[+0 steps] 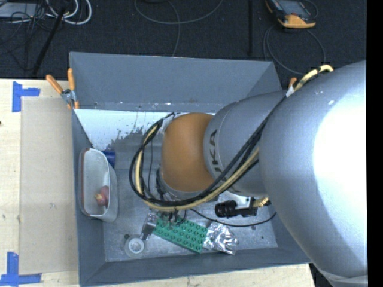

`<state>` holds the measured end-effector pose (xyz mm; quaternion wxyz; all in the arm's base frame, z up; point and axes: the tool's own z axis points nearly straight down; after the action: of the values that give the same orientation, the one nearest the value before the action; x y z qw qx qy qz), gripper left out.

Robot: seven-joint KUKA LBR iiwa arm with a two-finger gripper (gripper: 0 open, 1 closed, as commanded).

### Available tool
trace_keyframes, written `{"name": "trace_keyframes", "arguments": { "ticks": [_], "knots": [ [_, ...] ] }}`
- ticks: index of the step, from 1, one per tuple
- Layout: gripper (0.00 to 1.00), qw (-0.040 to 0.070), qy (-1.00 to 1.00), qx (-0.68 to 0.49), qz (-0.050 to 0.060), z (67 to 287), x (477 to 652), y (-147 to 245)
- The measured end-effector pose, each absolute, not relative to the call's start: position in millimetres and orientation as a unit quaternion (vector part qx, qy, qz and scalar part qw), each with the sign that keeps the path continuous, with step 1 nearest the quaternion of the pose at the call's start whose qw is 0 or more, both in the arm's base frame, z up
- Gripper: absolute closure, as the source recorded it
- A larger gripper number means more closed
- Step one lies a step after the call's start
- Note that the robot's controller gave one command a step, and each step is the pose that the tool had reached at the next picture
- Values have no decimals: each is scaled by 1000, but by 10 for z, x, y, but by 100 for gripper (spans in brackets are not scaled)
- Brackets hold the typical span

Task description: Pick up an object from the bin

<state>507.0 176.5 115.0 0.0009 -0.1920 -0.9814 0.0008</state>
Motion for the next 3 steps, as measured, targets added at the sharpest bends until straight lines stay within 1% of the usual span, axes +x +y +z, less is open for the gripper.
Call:
{"name": "trace_keyframes", "arguments": {
  "ticks": [1,2,3],
  "knots": [
    [0,-3,-968,-251,-1,716,5051,2418],
    [0,-5,-997,-71,-3,731,5039,2090],
    [0,-13,-985,170,-2,740,4773,1596]
  ]
}}
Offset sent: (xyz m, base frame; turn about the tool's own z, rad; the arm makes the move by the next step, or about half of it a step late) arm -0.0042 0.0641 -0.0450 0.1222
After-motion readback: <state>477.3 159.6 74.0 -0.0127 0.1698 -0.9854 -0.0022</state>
